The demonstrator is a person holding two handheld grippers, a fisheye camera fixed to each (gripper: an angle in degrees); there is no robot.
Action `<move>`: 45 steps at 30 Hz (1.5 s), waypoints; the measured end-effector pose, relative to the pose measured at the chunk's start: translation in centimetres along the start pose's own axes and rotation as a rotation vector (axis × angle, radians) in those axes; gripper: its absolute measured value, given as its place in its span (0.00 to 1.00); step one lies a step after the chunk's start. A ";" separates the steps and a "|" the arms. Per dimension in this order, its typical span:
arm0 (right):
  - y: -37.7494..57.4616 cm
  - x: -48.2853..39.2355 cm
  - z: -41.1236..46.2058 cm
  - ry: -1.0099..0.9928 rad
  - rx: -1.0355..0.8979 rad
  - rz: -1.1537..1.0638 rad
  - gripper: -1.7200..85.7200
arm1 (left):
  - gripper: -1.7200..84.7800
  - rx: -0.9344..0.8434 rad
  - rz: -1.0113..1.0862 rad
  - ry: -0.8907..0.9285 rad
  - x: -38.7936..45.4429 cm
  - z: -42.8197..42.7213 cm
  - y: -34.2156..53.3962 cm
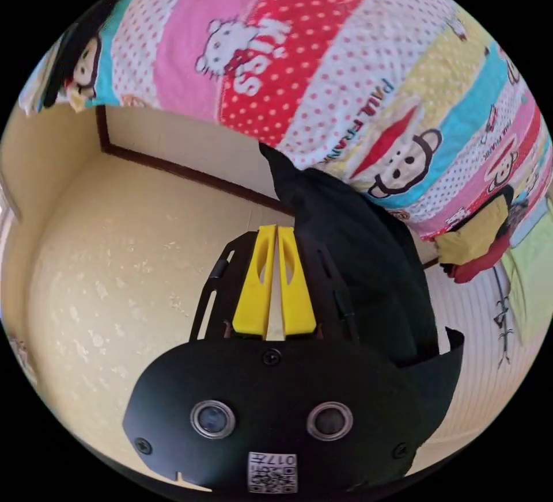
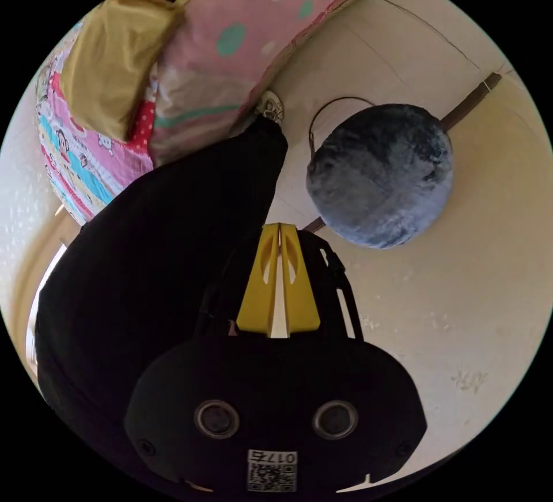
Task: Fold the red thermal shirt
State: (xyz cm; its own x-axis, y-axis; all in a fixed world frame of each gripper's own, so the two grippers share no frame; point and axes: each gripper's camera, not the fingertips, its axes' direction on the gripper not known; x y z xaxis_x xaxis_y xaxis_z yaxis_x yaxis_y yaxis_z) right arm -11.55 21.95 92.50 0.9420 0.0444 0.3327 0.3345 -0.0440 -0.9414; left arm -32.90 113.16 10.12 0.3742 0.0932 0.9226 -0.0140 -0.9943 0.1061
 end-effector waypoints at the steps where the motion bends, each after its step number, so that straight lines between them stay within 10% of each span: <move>1: -0.5 0.8 -0.4 -0.013 0.011 -0.003 0.02 | 0.01 0.037 0.059 -0.111 3.6 -0.9 -1.5; 14: -8.9 8.0 -18.1 -0.174 0.492 -0.261 0.03 | 0.02 0.112 0.936 -0.664 46.5 10.9 -2.6; 23: -10.9 11.9 -26.4 -0.251 0.684 -0.402 0.11 | 0.17 -0.186 1.323 -0.585 60.4 23.6 -1.6; 45: -7.9 21.2 -22.4 -0.786 0.511 -0.512 0.05 | 0.12 -0.164 1.028 -0.396 66.9 32.5 -8.7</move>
State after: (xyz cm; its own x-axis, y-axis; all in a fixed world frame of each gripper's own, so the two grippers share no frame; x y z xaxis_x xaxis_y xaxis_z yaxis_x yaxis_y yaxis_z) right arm 6.41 0.87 108.30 0.3492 0.5785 0.7372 0.4628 0.5776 -0.6725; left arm 22.37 126.31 58.83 0.3833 -0.8228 0.4195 -0.5984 -0.5672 -0.5658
